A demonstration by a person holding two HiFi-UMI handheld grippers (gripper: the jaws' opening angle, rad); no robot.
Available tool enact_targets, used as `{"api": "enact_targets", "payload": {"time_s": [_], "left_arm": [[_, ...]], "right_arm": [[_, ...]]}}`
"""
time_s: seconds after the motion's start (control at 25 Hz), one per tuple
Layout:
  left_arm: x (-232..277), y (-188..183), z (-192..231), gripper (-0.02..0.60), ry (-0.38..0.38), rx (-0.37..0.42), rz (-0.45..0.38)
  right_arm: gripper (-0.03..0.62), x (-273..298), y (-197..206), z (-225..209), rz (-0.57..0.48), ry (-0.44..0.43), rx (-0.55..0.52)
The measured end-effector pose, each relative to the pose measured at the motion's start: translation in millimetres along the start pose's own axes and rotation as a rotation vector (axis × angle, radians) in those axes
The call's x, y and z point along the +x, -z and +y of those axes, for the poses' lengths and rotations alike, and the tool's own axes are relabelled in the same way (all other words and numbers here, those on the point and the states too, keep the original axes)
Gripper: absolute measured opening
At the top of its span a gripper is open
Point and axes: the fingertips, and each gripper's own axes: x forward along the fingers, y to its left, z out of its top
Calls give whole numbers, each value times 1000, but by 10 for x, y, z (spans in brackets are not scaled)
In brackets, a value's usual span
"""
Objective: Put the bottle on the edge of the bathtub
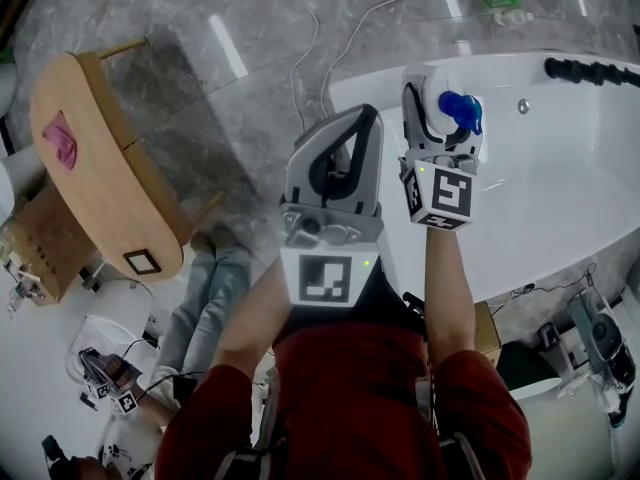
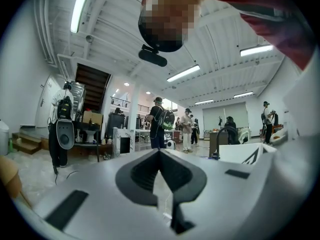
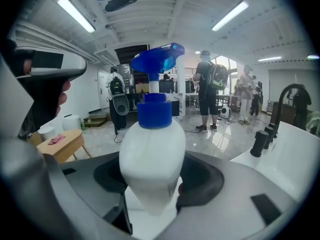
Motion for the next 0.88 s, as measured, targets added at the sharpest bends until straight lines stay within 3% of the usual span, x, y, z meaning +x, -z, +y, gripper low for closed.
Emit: {"api": "enact_targets", "payload": {"time_s": [0.2,0.68,0.76,0.88], "left_arm": [[-16,142,-12,15,0,-15,4],[-144,360,30,16,-38,-52,48],[-157,349,27,15,-42,-59,46],[-161,316,6,15,-37,-60,41]], "right_arm": [[268,57,206,9,12,3,17],[273,87,266,78,-37,-5,-35],[331,80,299,85,-22,1,-13],[366,73,312,76,-8,6,0]]}}
